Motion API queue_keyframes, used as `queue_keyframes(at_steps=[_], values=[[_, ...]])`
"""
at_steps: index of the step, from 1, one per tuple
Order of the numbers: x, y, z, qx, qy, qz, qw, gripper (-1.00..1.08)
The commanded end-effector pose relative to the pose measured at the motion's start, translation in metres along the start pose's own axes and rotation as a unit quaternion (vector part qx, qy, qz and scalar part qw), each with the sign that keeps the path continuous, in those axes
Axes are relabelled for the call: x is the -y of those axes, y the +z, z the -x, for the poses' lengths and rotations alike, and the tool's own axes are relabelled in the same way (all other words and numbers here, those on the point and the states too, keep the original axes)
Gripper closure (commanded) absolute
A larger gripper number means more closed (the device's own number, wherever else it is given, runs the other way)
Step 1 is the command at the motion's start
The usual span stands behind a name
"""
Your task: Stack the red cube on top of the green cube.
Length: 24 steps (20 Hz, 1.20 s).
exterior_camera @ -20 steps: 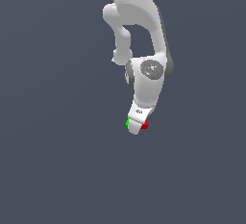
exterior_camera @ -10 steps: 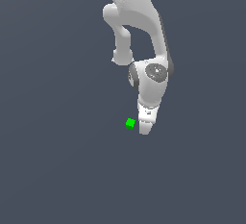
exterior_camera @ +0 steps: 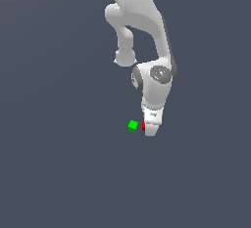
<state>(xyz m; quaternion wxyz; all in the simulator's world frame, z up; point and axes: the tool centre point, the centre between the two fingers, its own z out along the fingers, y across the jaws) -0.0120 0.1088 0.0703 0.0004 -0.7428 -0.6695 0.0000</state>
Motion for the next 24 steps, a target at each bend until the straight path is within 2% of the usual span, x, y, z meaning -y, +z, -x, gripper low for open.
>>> queue_keyframes(at_steps=[1, 12, 17, 18, 24], values=[[0.0, 0.0, 0.0, 0.0, 0.0, 0.0, 1.0, -0.92], [0.001, 0.043, 0.0, 0.0, -0.003, 0.0, 1.0, -0.92], [0.0, 0.051, 0.0, 0.0, -0.003, 0.0, 1.0, -0.92], [0.0, 0.051, 0.0, 0.0, -0.003, 0.0, 1.0, 1.08], [0.0, 0.051, 0.0, 0.0, -0.003, 0.0, 1.0, 1.08]])
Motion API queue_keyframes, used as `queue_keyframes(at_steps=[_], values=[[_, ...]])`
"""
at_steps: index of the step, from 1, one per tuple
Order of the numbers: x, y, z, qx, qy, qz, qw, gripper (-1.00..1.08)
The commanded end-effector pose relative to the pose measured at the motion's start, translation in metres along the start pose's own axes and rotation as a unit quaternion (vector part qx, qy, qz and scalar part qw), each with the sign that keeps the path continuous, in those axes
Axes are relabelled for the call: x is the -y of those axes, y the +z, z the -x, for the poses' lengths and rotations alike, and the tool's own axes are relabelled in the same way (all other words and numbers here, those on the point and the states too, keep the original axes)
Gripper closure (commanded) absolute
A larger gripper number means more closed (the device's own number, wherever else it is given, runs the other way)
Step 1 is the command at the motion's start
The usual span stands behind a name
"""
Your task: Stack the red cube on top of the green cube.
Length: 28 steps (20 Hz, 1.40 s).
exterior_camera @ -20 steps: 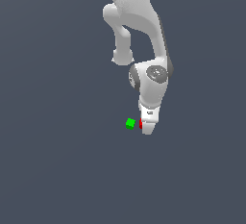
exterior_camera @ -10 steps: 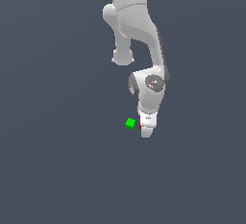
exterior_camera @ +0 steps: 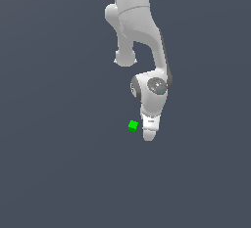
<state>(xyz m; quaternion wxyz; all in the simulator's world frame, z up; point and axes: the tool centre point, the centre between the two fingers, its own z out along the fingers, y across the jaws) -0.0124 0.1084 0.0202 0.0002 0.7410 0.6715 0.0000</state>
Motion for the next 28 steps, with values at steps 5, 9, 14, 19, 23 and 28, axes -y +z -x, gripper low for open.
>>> queue_keyframes(at_steps=[5, 9, 14, 19, 23, 28], values=[[0.0, 0.0, 0.0, 0.0, 0.0, 0.0, 1.0, 1.08], [0.0, -0.007, 0.0, 0.0, 0.0, 0.0, 1.0, 1.08], [0.001, -0.03, 0.0, 0.0, 0.0, 0.0, 1.0, 1.08], [0.002, -0.065, 0.0, 0.0, -0.001, 0.0, 1.0, 1.08], [0.002, -0.087, 0.0, 0.0, -0.001, 0.0, 1.0, 1.08], [0.001, -0.099, 0.0, 0.0, -0.001, 0.0, 1.0, 1.08]])
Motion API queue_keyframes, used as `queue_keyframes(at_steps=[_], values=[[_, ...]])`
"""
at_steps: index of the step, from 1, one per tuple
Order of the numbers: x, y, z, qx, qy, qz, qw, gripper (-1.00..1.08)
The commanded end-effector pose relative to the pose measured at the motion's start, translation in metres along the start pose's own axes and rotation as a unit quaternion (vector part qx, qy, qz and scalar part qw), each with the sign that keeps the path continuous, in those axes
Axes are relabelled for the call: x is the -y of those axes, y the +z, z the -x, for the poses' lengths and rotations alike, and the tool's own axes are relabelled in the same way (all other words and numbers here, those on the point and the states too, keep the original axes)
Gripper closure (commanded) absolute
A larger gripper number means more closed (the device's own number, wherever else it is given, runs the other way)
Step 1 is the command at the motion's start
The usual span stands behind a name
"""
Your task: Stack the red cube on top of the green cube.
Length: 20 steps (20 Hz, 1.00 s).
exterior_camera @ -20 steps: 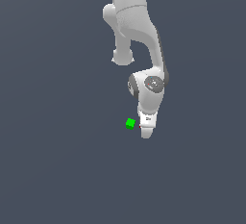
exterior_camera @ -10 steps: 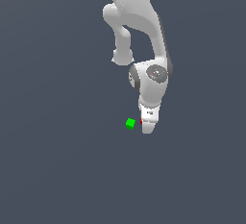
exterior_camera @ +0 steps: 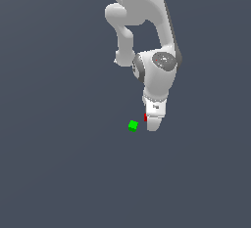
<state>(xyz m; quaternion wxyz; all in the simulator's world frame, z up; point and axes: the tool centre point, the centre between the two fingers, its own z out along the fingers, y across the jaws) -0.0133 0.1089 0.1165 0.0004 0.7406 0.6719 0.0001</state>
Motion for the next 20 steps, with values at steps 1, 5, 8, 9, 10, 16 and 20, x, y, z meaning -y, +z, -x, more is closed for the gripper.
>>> queue_keyframes(at_steps=[1, 5, 8, 9, 10, 16, 20], values=[[0.0, -0.003, 0.0, 0.0, 0.0, 0.0, 1.0, 1.08], [0.0, 0.001, 0.004, 0.0, 0.0, 0.0, 1.0, 1.08], [-0.002, 0.011, 0.016, 0.0, 0.0, 0.0, 1.0, 1.08], [-0.003, 0.015, 0.021, 0.0, 0.0, 0.0, 1.0, 1.08], [-0.003, 0.021, 0.028, 0.0, 0.0, 0.0, 1.0, 1.08], [-0.009, 0.049, 0.063, 0.0, 0.0, 0.0, 1.0, 1.08], [-0.011, 0.054, 0.069, 0.0, 0.0, 0.0, 1.0, 1.08]])
